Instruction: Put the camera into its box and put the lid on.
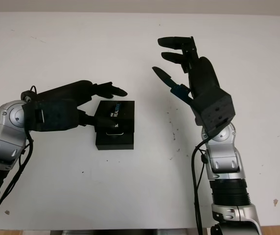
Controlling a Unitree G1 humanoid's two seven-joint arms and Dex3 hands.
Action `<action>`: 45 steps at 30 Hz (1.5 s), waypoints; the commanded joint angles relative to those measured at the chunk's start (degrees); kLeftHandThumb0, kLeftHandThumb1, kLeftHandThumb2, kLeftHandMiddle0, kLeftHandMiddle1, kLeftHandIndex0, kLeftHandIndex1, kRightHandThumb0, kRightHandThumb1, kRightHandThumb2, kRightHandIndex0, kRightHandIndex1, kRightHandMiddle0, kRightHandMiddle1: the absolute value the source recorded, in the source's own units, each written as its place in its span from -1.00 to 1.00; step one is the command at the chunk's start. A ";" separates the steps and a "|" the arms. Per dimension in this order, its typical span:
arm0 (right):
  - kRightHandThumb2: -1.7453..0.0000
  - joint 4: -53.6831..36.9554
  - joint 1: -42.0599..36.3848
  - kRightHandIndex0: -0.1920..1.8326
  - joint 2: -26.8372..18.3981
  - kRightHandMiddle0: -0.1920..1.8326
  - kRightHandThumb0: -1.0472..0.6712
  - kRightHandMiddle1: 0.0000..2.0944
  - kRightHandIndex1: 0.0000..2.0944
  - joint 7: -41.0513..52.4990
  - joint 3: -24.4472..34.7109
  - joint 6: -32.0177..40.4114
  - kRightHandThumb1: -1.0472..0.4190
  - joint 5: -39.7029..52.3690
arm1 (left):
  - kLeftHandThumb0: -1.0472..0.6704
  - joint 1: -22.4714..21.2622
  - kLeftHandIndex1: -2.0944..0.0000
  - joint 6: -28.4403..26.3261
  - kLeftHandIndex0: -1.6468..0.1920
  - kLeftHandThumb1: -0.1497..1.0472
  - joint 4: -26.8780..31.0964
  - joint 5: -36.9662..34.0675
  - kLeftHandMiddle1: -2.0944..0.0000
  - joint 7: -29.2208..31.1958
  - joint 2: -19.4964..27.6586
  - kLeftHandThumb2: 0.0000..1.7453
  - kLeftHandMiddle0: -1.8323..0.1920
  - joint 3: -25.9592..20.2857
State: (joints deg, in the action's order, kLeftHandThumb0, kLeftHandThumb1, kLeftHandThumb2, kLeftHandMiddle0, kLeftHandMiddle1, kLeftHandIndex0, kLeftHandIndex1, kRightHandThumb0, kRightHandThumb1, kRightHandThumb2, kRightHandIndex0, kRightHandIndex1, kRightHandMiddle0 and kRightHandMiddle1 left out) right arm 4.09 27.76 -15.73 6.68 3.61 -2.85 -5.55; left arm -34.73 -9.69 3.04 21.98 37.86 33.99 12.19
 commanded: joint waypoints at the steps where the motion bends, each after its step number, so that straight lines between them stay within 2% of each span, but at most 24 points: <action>1: 0.82 -0.84 -0.67 -0.73 -0.27 -0.88 -0.29 0.08 -0.18 -0.18 0.23 -0.63 -1.00 0.15 | -0.84 1.05 0.25 -0.01 0.84 1.00 0.23 0.46 0.06 -0.03 0.13 -0.54 0.75 0.85; 7: 0.83 -0.90 -0.74 -0.73 -0.27 -0.88 -0.27 0.08 -0.16 -0.39 0.15 -0.69 -1.00 -0.12 | -0.79 1.79 0.14 -1.62 0.88 1.00 1.81 0.83 -0.02 -0.76 -0.38 -0.56 0.76 0.57; 14: 0.84 -0.89 -0.79 -0.73 -0.35 -0.89 -0.25 0.08 -0.13 -0.16 0.12 -0.59 -1.00 -0.03 | -0.72 3.42 -0.14 -0.47 0.98 1.00 3.79 0.45 -0.23 -1.66 -0.08 -0.71 0.87 0.22; 16: 0.84 -1.05 -0.80 -0.74 -0.22 -0.88 -0.25 0.08 -0.13 -0.10 0.22 -0.15 -1.00 0.23 | -0.69 3.88 -0.15 1.62 1.00 1.00 4.07 0.68 -0.19 -1.88 0.61 -0.73 0.88 0.31; 21: 0.84 -1.01 -0.83 -0.74 -0.35 -0.88 -0.25 0.07 -0.11 -0.06 0.21 -0.21 -1.00 0.15 | -0.67 4.08 -0.05 3.26 0.96 1.00 4.91 0.70 0.13 -0.49 1.83 -0.75 0.86 0.24; 23: 0.84 -1.17 -0.81 -0.73 -0.26 -0.88 -0.25 0.06 -0.09 -0.12 0.21 0.05 -1.00 0.16 | -0.64 4.11 -0.05 3.82 0.93 1.00 4.92 0.27 0.14 -0.25 1.99 -0.80 0.84 0.06; 24: 0.84 -1.06 -0.76 -0.73 -0.26 -0.87 -0.25 0.06 -0.08 -0.08 0.22 -0.14 -1.00 0.21 | -0.62 4.15 -0.06 4.11 0.91 1.00 4.95 0.14 0.12 -0.29 2.01 -0.84 0.83 -0.01; 28: 0.84 -0.72 -0.71 -0.77 -0.33 -0.88 -0.24 0.07 -0.07 -0.02 0.27 -0.56 -1.00 0.28 | -0.45 4.43 -0.23 3.29 0.88 0.90 6.12 -0.45 -0.31 0.30 1.99 -0.94 0.90 -0.29; 29: 0.84 -0.78 -0.74 -0.78 -0.33 -0.88 -0.24 0.07 -0.08 -0.02 0.29 -0.41 -1.00 0.30 | -0.43 4.57 -0.25 3.20 0.89 0.89 6.39 -0.67 -0.35 0.40 2.01 -0.94 0.90 -0.43; 39: 0.84 -0.99 -0.94 -0.78 -0.38 -0.89 -0.22 0.07 -0.07 0.09 0.38 -0.36 -1.00 0.39 | -0.35 6.39 -0.33 1.55 0.98 0.95 9.10 0.03 -0.46 -1.62 1.64 -0.93 0.94 -1.28; 45: 0.84 -0.51 -0.82 -0.75 -0.47 -0.88 -0.24 0.07 -0.05 0.06 0.37 -0.52 -1.00 0.28 | -0.34 7.39 -0.26 0.55 1.00 0.97 10.24 0.37 -0.39 -2.36 1.54 -0.94 0.92 -1.40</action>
State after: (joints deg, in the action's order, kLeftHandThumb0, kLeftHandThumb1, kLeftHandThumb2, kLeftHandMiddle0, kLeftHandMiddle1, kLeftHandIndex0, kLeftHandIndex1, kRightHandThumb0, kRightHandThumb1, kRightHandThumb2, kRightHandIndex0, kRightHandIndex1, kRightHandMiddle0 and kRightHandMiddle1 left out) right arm 4.09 27.54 -15.74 6.70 3.67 -2.95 -5.52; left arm -28.29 -8.91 12.27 22.18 35.90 35.59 11.39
